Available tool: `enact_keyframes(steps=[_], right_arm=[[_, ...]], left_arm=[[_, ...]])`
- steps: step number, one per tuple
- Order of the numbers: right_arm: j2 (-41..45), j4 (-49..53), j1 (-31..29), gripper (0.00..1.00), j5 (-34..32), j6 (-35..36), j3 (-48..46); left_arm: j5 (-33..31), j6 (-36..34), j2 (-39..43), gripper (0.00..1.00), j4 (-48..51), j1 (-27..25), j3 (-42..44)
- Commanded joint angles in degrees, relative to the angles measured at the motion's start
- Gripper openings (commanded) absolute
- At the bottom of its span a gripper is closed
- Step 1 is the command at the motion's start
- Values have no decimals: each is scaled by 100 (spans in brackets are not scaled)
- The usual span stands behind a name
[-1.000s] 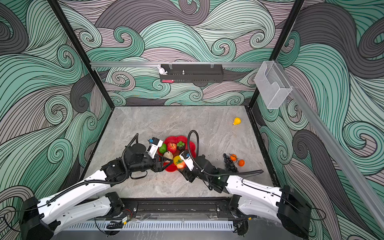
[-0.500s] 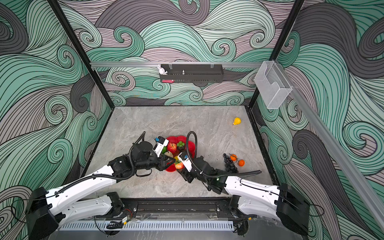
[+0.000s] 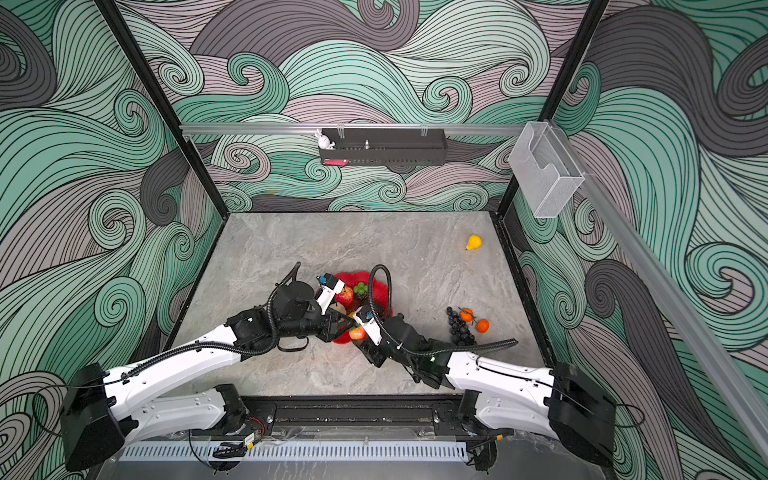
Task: Place and organize the fake fruits in the fruit bowl
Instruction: 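Grasp the strawberry with the left gripper while the right gripper holds it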
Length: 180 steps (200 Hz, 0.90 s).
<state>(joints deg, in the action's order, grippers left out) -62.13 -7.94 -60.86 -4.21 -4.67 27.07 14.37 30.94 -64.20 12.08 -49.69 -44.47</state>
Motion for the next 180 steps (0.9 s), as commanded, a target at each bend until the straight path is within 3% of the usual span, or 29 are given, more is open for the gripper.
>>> enact_keyframes(steps=[1,148,180], right_arm=[[48,-106,-33,46,-142,62,58],[25,-86,-46,46,-193,36,78],[20,-40,-46,53,-291,-8,82]], left_arm=[[13,-90,-39,29,156,-49,-273],[119,-87,-176,0,76,-128,-298],[63,-97,-117,0,80,-137,-266]])
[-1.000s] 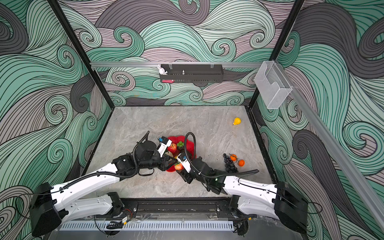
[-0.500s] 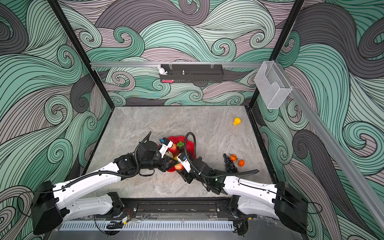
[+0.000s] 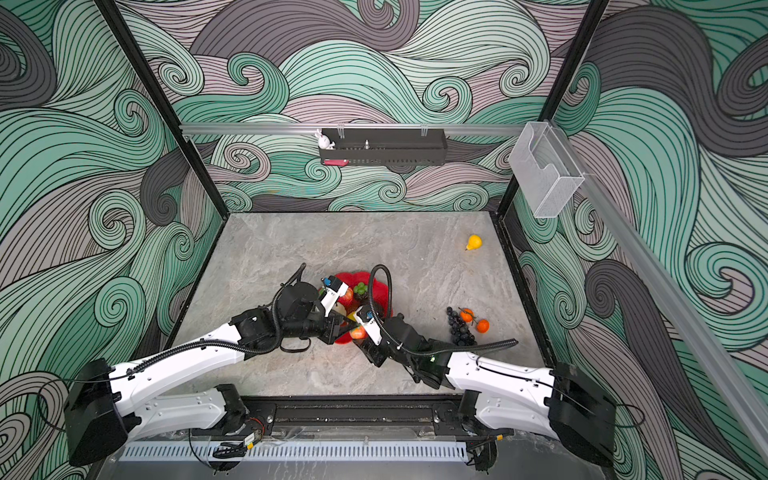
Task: Place and organize the fake fruits in the fruit bowl
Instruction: 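Grasp the strawberry with the left gripper while the right gripper holds it, then lower the strawberry into the bowl with the left gripper while the right gripper opens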
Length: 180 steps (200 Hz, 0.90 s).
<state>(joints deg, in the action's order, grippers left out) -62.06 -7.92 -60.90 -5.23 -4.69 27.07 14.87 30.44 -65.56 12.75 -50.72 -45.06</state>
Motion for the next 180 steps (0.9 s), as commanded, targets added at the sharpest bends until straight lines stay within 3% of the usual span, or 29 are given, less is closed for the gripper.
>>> enact_keyframes(steps=[1,34,70,107,141,180], right_arm=[[12,-38,-39,54,-193,-6,85],[253,106,-27,74,-329,79,27],[916,203,3,97,-42,251,-223],[1149,193,159,99,-379,108,-387],[1144,107,229,99,-417,40,-446],[1065,115,273,100,-408,12,-422]], left_arm=[[5,-46,18,0,14,-30,-206],[-353,52,330,0,89,-35,-83],[-1384,153,805,0,553,-35,149],[-2712,934,1294,0,918,-35,567],[-2628,1618,1471,0,674,-50,829],[-2568,1902,1105,0,376,-144,885]])
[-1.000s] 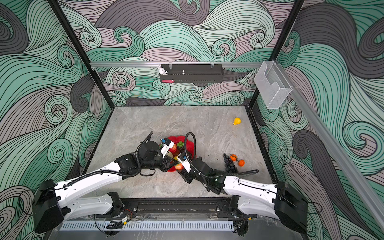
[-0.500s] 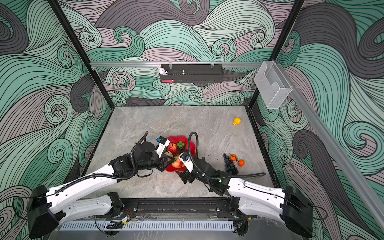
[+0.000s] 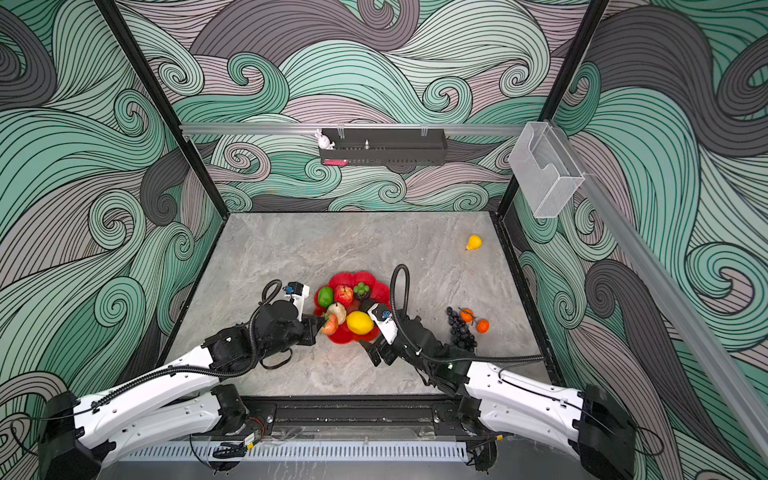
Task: Place and organize the fake fruits in the fruit bowl
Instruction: 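Lower the strawberry into the bowl with the left gripper while the right gripper opens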
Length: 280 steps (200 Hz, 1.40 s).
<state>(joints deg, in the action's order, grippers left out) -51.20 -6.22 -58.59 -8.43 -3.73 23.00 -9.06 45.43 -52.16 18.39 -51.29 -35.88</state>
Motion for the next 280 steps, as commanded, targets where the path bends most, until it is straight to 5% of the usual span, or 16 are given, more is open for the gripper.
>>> enact_keyframes(steps=[1,141,280], right_arm=[[-22,-55,41,100,-89,-89,-15],[145,-69,93,100,-88,-137,-77],[303,-40,113,100,-233,-207,-130]], left_arm=[[-175,408,-247,0,-188,-90,-33],[-185,716,-1039,1,-530,-258,61],[9,622,-1492,25,-415,-311,-139]])
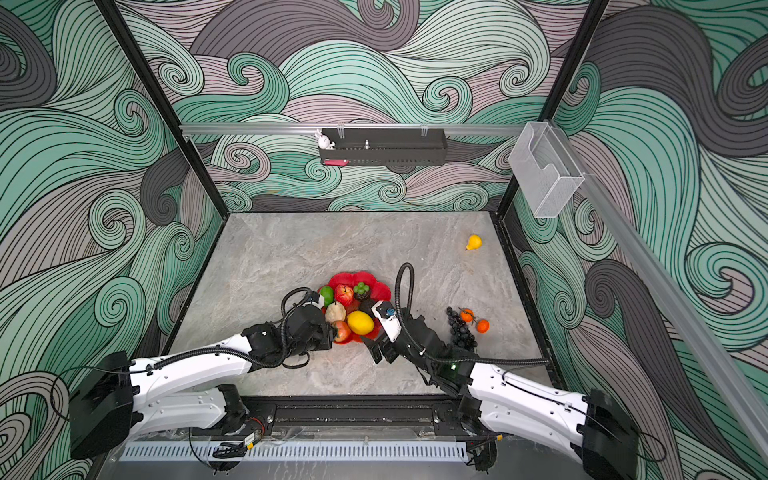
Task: Place and organize the fake fruits in the fruit bowl
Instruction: 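Lower the strawberry into the bowl with the left gripper while the right gripper opens, then open and withdraw the left gripper while the right gripper moves to the grapes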
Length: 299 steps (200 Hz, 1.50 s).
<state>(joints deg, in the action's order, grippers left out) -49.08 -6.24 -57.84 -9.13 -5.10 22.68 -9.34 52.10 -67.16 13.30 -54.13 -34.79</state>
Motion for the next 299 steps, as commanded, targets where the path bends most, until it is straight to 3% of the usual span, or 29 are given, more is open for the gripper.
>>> enact_keyframes(steps=[1,49,95,160,218,260,299], right_arm=[[91,-36,42,100,-170,-74,-97],[181,109,84,100,-447,-326,-65],[355,1604,385,100,-1346,-1064,504],[308,4038,2205,94,-1148,-2187,1374],[-339,4586,4186,89,-750,-2285,1752],[-972,4341,4810,85,-618,-2094,1715],[-1389,4408,4941,81,-1108,-1955,1828]], left_arm=[[38,-48,8,25,94,-27,-248],[-186,-163,450,35,365,-28,-229],[-866,-685,1506,49,865,-19,-161],[-2076,-1804,3206,65,626,-1,613],[-2309,-2897,3869,75,359,-1,1232],[-1825,-3153,4140,77,-58,7,1621],[-1767,-3152,4010,79,-156,12,1583]])
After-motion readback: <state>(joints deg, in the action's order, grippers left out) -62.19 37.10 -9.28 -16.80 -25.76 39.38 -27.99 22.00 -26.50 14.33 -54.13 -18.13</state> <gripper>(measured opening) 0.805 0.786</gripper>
